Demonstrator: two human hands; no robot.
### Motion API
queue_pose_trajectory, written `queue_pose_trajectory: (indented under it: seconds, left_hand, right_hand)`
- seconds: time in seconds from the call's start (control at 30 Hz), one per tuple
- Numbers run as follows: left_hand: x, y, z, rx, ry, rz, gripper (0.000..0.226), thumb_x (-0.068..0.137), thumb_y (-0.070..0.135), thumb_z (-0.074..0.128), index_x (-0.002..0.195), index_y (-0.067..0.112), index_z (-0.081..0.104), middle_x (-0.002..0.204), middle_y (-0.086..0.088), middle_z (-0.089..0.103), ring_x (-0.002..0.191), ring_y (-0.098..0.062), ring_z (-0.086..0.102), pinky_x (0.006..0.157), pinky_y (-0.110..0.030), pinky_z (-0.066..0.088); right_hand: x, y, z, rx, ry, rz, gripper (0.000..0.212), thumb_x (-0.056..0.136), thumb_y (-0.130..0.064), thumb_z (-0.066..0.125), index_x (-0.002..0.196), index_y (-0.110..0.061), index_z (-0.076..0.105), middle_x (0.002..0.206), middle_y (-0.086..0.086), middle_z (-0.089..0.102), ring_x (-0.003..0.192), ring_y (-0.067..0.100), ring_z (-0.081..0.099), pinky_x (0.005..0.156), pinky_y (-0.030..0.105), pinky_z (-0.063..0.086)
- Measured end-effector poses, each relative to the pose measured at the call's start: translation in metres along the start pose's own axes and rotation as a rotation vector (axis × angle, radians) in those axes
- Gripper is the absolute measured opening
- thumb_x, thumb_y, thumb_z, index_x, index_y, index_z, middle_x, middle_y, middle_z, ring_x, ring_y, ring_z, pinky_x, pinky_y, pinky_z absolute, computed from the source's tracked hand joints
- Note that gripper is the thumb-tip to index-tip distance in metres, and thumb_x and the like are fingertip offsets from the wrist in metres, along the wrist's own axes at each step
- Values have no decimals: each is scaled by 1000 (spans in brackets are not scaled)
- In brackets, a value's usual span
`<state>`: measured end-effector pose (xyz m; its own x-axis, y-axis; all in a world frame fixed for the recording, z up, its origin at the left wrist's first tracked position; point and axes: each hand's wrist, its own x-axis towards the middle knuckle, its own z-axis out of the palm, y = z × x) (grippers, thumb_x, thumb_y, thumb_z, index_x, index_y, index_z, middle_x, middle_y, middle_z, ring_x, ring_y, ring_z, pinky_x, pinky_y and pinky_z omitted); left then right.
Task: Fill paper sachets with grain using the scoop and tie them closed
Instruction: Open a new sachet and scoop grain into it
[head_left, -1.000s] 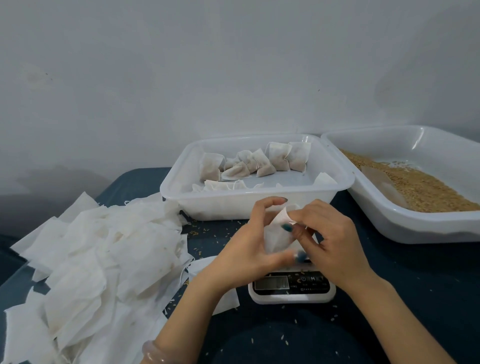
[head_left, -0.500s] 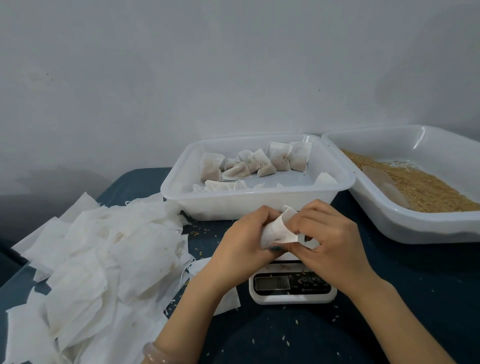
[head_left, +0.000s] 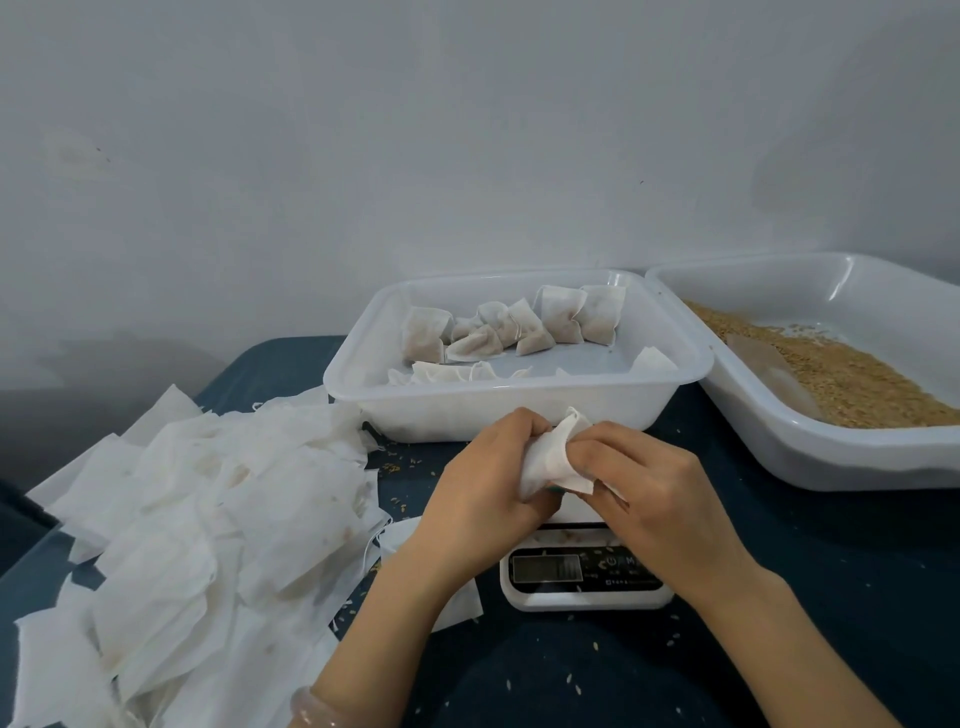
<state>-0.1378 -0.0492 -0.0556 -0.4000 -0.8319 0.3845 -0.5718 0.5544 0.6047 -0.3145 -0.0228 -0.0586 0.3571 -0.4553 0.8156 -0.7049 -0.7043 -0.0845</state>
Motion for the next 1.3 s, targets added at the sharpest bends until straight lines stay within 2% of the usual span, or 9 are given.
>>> queue_pose_trajectory:
  seconds: [0.1,0.2,0.43,0.63,0.77,0.87,0.97,1.1,1.3]
  left_hand:
    - [0,-1,-2,-9,3,-4,33,79,17,68,105,25,49,96,10,60,86,-12,57,70,-36,48]
    - [1,-2,-4,-39,14,-50,32,79,13,69,102,22,49,94,7,60,84,-16,58,68,-42,50]
    - [2,-8,-3,-2,32,-115,33,82,17,69,100,30,44,98,13,57,87,-10,56,70,-35,51]
    - [2,-8,-1,-2,37,-118,33,82,15,69,102,26,46,98,12,58,88,-11,57,71,-38,52]
    - [1,-10,-2,2,39,-128,32,81,14,69,102,25,47,99,11,58,89,-13,57,71,-38,52]
    - [1,-12,-2,3,48,-127,33,81,13,69,101,24,46,99,9,59,89,-13,56,70,-32,49]
    - [2,-14,-1,1,52,-129,33,81,13,69,102,24,46,99,9,59,89,-12,56,70,-30,47]
    - [3,-14,0,-13,51,-133,32,81,13,69,102,24,47,98,10,59,88,-11,56,70,-31,48]
    - [3,-16,1,-27,45,-141,33,81,12,69,100,27,46,97,12,58,85,-8,56,66,-26,45]
  right_hand:
    - [0,-1,-1,53,4,50,29,78,-4,79,103,-12,67,99,2,67,84,18,65,66,32,57]
    - [1,-4,-6,163,11,111,32,80,-16,68,112,-19,61,105,-10,64,89,7,63,71,28,55]
    - [6,7,-8,87,210,397,16,87,-10,55,97,-18,66,93,-11,66,87,3,61,75,22,52]
    - [23,35,-20,-244,74,523,19,91,-12,59,108,-18,64,104,-5,66,101,20,54,88,36,36]
    - [38,75,-42,-422,-33,782,30,98,-18,46,123,-9,60,118,13,63,111,35,52,91,45,41]
    - [40,112,-63,-428,-299,1005,22,98,-12,43,101,3,59,107,23,62,89,36,56,71,40,44]
    - [35,139,-73,-481,-559,1147,20,97,-11,45,79,-4,53,85,15,59,67,25,51,58,32,39]
    - [32,155,-79,-562,-659,1192,22,92,-18,58,74,-9,52,74,7,52,63,20,48,51,29,33]
    - [23,162,-74,-537,-675,1205,33,98,-26,51,74,-5,56,76,10,58,66,23,53,53,31,35]
